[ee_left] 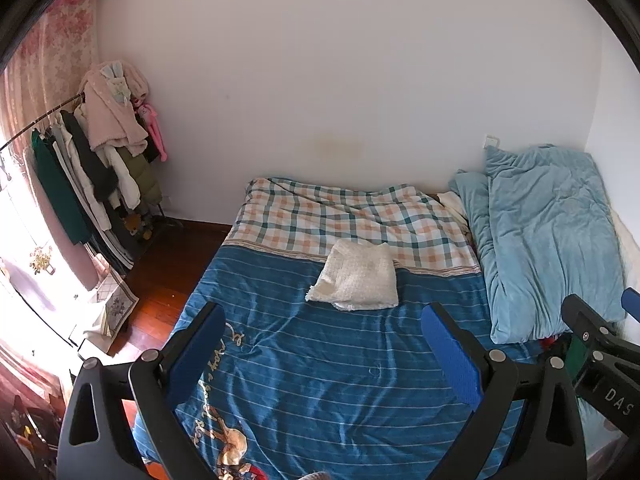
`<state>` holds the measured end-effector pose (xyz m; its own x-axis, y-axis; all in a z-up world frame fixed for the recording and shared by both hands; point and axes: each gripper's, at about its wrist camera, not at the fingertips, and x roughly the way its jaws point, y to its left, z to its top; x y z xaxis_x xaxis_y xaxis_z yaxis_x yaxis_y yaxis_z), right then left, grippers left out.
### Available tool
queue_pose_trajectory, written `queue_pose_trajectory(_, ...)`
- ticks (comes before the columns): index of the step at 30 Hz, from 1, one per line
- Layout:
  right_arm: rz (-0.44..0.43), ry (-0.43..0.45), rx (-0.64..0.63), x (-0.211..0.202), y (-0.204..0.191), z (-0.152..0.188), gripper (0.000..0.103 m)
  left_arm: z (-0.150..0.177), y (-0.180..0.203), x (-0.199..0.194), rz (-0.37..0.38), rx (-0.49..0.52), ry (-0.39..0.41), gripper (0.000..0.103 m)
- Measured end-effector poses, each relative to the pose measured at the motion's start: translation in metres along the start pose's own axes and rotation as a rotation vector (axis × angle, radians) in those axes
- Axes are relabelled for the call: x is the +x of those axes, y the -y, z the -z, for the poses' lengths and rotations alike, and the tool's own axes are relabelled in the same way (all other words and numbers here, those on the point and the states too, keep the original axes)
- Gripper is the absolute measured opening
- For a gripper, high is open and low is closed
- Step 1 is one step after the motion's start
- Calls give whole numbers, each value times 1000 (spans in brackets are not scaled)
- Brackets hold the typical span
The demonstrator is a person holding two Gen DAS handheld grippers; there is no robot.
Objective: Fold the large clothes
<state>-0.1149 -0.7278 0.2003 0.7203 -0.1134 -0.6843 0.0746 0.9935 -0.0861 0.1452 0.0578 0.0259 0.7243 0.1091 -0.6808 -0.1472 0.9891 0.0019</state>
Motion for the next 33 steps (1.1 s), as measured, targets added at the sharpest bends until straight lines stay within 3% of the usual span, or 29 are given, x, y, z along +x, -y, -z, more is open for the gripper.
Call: queue_pose_trajectory(33,-7,1,-3,6,-1,2,99,-2,-3,-8,7,1,9,100)
